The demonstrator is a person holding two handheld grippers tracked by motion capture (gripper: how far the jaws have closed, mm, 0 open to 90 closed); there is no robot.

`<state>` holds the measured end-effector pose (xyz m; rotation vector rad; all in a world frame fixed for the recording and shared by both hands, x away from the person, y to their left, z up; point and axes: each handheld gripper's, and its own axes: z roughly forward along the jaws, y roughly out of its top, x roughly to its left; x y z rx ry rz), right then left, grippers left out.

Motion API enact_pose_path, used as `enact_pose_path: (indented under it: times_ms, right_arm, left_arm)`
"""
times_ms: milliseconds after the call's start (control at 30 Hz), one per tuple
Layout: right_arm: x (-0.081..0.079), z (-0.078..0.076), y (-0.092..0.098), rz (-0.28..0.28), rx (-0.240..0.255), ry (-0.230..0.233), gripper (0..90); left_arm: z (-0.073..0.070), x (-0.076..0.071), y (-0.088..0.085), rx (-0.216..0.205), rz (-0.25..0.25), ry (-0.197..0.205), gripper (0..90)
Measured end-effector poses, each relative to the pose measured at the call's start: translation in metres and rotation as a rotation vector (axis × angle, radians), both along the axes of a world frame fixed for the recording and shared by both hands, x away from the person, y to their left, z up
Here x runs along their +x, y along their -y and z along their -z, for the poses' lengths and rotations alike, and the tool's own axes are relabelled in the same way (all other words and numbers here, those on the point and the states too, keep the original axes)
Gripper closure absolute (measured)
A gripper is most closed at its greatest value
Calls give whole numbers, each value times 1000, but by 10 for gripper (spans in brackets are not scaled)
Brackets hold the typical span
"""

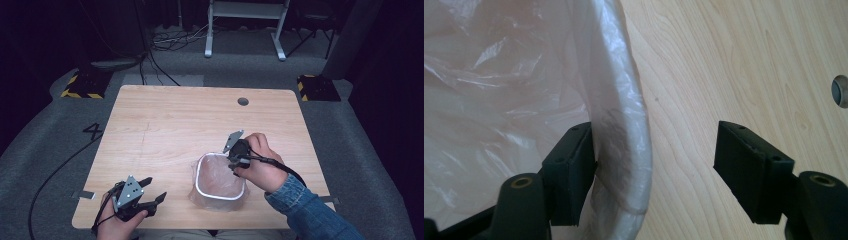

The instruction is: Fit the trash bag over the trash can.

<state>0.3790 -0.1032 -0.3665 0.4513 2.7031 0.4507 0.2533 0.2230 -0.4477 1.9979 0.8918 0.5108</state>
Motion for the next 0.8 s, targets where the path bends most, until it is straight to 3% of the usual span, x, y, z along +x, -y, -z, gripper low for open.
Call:
enact_pose_path:
  times_ms: [100,167,267,333,367,400,667,800]
  right_arm:
    - [-2,-1,1,-17,39,-1,331]
    - [-4,-6,3,-26,97,-1,329]
    - [-11,-19,6,-48,164,37,325]
    - [-19,-28,8,-77,242,53,346]
    - [-19,-28,8,-77,242,53,346]
    - [-29,-35,11,-103,317,7,357]
    - [-70,-42,16,-194,381,-85,362]
    - [-87,-39,13,-227,409,-123,369]
  left_arm:
    - [0,0,0,-6,0,-5,328]
    - [0,0,-1,-2,-2,-2,328]
    - [1,0,0,-4,-1,-5,328]
    - [1,0,0,-6,0,-8,328]
    - [1,0,0,-6,0,-8,328]
    - [1,1,-1,1,-1,-3,328]
    - [3,2,1,-1,4,-12,328]
    - [4,3,2,-2,2,-14,329]
